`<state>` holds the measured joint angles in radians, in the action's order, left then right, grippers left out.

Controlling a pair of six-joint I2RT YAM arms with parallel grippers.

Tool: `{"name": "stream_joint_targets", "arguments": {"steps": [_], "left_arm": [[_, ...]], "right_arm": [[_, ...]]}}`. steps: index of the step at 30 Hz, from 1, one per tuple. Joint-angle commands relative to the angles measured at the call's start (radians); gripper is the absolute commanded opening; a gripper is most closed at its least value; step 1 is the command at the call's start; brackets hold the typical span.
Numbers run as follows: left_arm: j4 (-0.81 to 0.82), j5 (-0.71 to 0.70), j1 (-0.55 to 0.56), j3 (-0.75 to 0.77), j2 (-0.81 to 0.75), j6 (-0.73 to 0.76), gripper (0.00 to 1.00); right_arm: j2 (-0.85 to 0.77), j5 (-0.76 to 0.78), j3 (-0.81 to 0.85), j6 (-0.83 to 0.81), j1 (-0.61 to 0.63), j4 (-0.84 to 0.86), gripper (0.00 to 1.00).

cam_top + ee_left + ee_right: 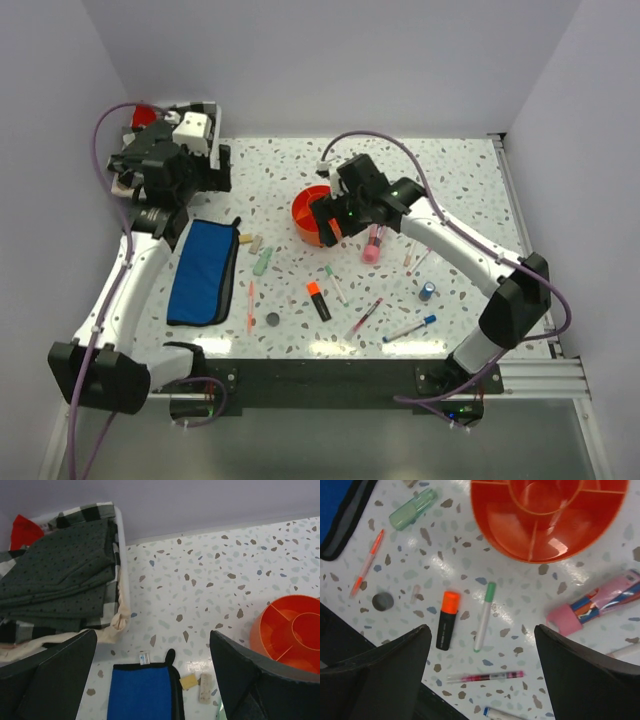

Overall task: Sort the stationery into containers
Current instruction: Pick up the pen from the center of the board.

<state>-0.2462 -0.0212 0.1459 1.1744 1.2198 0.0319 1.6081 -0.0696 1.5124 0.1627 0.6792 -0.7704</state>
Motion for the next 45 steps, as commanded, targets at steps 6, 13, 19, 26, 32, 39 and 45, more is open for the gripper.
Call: {"name": "stream_joint_targets", "arguments": {"steps": [6,13,19,26,32,39,45], "left_arm": [[-0.057,-0.072,-0.146,-0.098,-0.154,-0.116,1.00],[-0.038,-0.109,-0.177,-0.102,-0.209,-0.037,1.00],[-0.050,-0.095,-0.177,-0.104,-0.243,-0.036,1.00],[-0.076,-0.079,-0.172,-0.113,-0.264,-0.055,1.00],[-0.085,-0.071,-0.172,-0.131,-0.279,-0.073,1.00],[-0.100,-0.062,-0.172,-0.137,-0.290,-0.107,1.00],[-0.119,-0.054,-0.172,-0.136,-0.296,-0.101,1.00]], "right_arm": [[0.212,0.086,0.109,0.116,0.174,-0.056,0.79],[0.272,0.114,0.023,0.228,0.244,-0.037,0.71],[0.318,0.117,-0.029,0.262,0.287,0.011,0.67],[0.400,0.137,-0.026,0.276,0.316,0.033,0.63],[0.418,0.163,-0.038,0.265,0.316,0.040,0.62],[0.446,0.180,-0.069,0.271,0.318,0.072,0.56],[0.487,0.198,-0.029,0.247,0.322,0.077,0.13]]}}
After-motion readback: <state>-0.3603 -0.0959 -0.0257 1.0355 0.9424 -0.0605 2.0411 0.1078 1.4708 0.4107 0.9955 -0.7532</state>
